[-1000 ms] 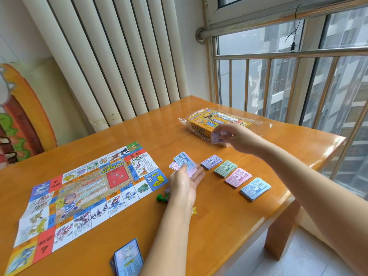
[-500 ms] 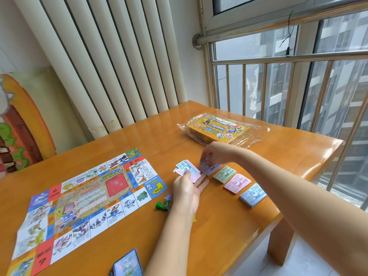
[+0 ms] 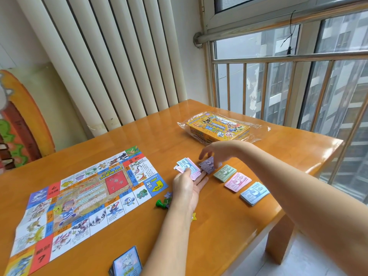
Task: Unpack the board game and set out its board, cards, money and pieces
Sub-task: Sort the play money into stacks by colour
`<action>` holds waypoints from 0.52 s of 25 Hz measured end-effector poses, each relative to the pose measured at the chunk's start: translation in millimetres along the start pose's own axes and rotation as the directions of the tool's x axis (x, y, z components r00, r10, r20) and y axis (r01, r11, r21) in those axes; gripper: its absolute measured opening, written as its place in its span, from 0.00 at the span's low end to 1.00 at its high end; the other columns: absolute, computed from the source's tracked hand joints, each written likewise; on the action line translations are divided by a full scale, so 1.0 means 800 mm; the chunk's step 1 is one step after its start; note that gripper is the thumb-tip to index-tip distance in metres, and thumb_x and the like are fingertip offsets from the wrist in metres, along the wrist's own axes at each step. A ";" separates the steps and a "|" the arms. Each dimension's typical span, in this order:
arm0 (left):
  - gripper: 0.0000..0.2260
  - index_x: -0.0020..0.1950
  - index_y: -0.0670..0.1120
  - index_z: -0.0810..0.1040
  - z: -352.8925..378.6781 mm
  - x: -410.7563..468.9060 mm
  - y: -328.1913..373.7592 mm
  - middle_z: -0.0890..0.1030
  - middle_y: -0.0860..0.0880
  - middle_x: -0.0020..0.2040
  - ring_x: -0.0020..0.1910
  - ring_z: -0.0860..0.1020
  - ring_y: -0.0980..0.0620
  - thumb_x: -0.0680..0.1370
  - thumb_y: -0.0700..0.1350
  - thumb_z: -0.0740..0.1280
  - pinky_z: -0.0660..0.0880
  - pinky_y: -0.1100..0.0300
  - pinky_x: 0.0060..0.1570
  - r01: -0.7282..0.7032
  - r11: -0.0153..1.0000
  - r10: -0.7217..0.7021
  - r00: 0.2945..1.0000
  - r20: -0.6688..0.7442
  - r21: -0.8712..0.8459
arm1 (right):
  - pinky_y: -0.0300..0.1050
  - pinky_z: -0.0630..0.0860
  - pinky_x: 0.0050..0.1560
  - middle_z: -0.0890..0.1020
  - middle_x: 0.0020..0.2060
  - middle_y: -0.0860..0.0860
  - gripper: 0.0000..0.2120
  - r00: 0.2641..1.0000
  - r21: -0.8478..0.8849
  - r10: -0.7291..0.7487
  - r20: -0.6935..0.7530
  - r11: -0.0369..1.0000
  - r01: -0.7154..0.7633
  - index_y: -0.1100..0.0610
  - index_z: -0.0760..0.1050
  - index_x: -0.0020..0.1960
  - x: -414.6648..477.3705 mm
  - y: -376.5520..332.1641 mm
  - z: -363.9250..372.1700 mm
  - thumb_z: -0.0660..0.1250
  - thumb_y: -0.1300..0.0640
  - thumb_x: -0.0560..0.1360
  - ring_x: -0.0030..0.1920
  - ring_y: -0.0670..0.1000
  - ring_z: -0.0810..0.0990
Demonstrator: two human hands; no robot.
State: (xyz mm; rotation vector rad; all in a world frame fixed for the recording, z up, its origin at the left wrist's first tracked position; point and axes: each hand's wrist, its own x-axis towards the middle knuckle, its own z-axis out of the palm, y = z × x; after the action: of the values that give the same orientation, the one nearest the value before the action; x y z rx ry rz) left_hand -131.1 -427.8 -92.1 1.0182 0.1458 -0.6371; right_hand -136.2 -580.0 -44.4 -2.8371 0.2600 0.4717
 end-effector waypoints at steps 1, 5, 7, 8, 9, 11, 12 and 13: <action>0.18 0.74 0.37 0.57 0.000 0.000 -0.001 0.71 0.30 0.63 0.61 0.75 0.34 0.84 0.39 0.51 0.73 0.43 0.57 -0.001 1.000 0.001 1.000 -0.003 0.002 | 0.43 0.72 0.49 0.72 0.65 0.54 0.29 1.000 -0.006 -0.002 0.013 1.000 0.002 0.47 0.68 0.70 0.000 0.000 -0.001 0.70 0.63 0.72 0.57 0.54 0.74; 0.19 0.74 0.37 0.57 -0.001 0.002 -0.001 0.71 0.30 0.64 0.61 0.75 0.34 0.84 0.39 0.51 0.74 0.44 0.54 0.006 1.000 -0.006 1.000 -0.005 0.005 | 0.45 0.75 0.53 0.75 0.63 0.52 0.26 0.999 -0.009 -0.016 0.028 1.000 0.016 0.48 0.72 0.66 0.000 0.000 -0.003 0.75 0.54 0.70 0.56 0.53 0.77; 0.19 0.74 0.37 0.56 -0.001 0.003 0.000 0.71 0.30 0.64 0.61 0.74 0.34 0.84 0.38 0.51 0.73 0.44 0.54 0.010 1.000 -0.011 1.000 -0.010 -0.004 | 0.45 0.76 0.52 0.76 0.62 0.52 0.26 0.999 0.003 -0.023 0.027 1.000 0.023 0.49 0.73 0.65 0.000 -0.001 -0.003 0.75 0.54 0.70 0.53 0.53 0.79; 0.19 0.75 0.37 0.56 -0.001 0.003 0.001 0.71 0.30 0.64 0.61 0.74 0.34 0.84 0.38 0.50 0.73 0.44 0.54 0.015 1.000 -0.015 1.000 -0.017 -0.010 | 0.45 0.76 0.51 0.76 0.61 0.52 0.25 0.999 0.003 -0.028 0.024 1.000 0.028 0.49 0.73 0.65 0.000 -0.001 -0.003 0.75 0.54 0.70 0.51 0.53 0.79; 0.19 0.75 0.37 0.56 -0.001 0.003 0.001 0.71 0.29 0.64 0.61 0.74 0.33 0.84 0.38 0.50 0.73 0.45 0.54 0.017 1.000 -0.018 0.999 -0.027 -0.009 | 0.45 0.76 0.50 0.76 0.61 0.52 0.24 0.999 0.003 -0.034 0.021 0.999 0.033 0.49 0.74 0.64 -0.001 -0.001 -0.002 0.74 0.55 0.70 0.49 0.52 0.79; 0.19 0.74 0.37 0.57 0.000 0.001 0.002 0.71 0.29 0.64 0.61 0.74 0.33 0.83 0.37 0.51 0.73 0.45 0.54 0.018 1.000 -0.018 1.000 -0.026 -0.001 | 0.44 0.77 0.49 0.77 0.61 0.52 0.23 0.999 0.020 -0.041 0.018 0.999 0.041 0.49 0.74 0.63 -0.002 -0.003 -0.001 0.74 0.56 0.70 0.49 0.53 0.79; 0.18 0.74 0.36 0.58 0.000 0.001 0.002 0.71 0.29 0.63 0.61 0.74 0.34 0.83 0.37 0.51 0.73 0.45 0.54 0.019 1.000 -0.019 1.000 -0.021 0.000 | 0.45 0.76 0.50 0.77 0.61 0.52 0.22 0.999 0.023 -0.042 0.021 0.999 0.041 0.49 0.75 0.63 -0.004 -0.004 0.000 0.74 0.57 0.70 0.51 0.53 0.79; 0.18 0.73 0.35 0.59 -0.001 0.002 0.002 0.72 0.30 0.63 0.61 0.75 0.34 0.83 0.37 0.51 0.73 0.45 0.54 0.022 1.000 -0.022 0.999 -0.022 0.002 | 0.45 0.76 0.51 0.76 0.61 0.51 0.22 0.999 0.017 -0.041 0.019 0.999 0.040 0.50 0.74 0.64 -0.005 -0.004 0.000 0.74 0.57 0.71 0.54 0.54 0.79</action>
State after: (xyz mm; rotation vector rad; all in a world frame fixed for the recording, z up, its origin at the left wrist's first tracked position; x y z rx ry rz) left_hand -128.8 -427.1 -91.8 1.0273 0.1763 -0.6463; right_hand -139.1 -576.4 -42.7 -2.8141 0.2014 0.4863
